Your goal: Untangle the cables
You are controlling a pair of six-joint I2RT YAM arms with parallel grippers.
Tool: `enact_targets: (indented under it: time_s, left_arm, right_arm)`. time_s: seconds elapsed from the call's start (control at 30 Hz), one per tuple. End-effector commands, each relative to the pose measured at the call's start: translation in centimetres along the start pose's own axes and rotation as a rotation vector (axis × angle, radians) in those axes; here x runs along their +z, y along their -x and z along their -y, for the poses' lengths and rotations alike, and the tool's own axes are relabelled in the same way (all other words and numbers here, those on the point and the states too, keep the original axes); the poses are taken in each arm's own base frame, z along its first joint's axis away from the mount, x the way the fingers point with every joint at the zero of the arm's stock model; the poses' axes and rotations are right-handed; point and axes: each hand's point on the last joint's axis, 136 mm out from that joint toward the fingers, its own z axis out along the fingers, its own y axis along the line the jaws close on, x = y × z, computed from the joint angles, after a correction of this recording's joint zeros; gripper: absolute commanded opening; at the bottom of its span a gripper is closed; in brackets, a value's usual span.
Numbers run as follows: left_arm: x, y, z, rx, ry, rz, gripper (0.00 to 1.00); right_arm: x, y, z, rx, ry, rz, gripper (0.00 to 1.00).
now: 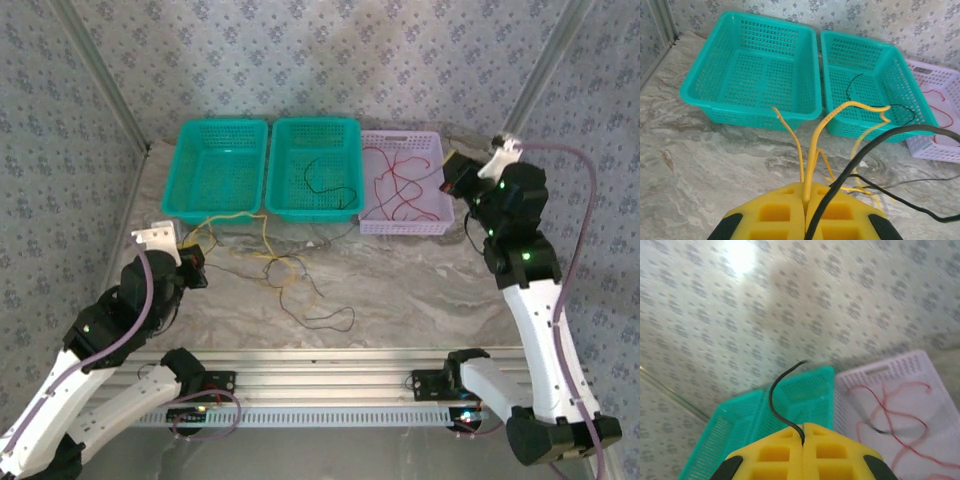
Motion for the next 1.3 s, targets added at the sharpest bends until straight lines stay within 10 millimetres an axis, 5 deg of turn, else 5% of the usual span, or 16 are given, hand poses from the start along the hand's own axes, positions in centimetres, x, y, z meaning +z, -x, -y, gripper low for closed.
enact_targets:
  time_s: [0.0, 0.17, 0.33, 0.6, 0.77, 0.97, 1.27]
  left_arm:
    - [0.0, 0.2, -0.9, 0.038, 0.053, 0.005, 0.00]
    - [0.3, 0.1, -1.7, 0.068, 0.113, 0.003, 0.00]
    - [0.7, -0.3, -2.7, 0.100, 0.194, -0.025, 0.00]
    - [0.5, -0.5, -4.4, 0.129, 0.306, -0.049, 0.00]
    - [0.8, -0.5, -3.9, 0.100, 0.280, -0.043, 0.00]
    - [1.5, -1.1, -2.4, 0.060, 0.211, -0.068, 0.00]
    - [1.6, -0.7, -1.5, 0.034, 0.168, -0.068, 0.00]
  right_arm:
    - [-0.5, 2.4, -3.7, -0.011, 0.086, -0.006, 0.00]
    - [-1.4, 6.7, -8.2, -0.033, 0.184, 0.030, 0.00]
    - [-1.5, 8.7, -11.9, -0.057, 0.280, -0.017, 0.00]
    - [-1.2, 10.0, -13.1, -0.124, 0.269, -0.079, 0.00]
    - [2.3, 5.2, -12.6, -0.104, 0.302, -0.260, 0.00]
    - [6.5, -6.6, -8.9, -0.072, 0.260, -0.521, 0.00]
    - [7.9, -20.7, -4.3, -0.109, 0.165, -0.771, 0.05]
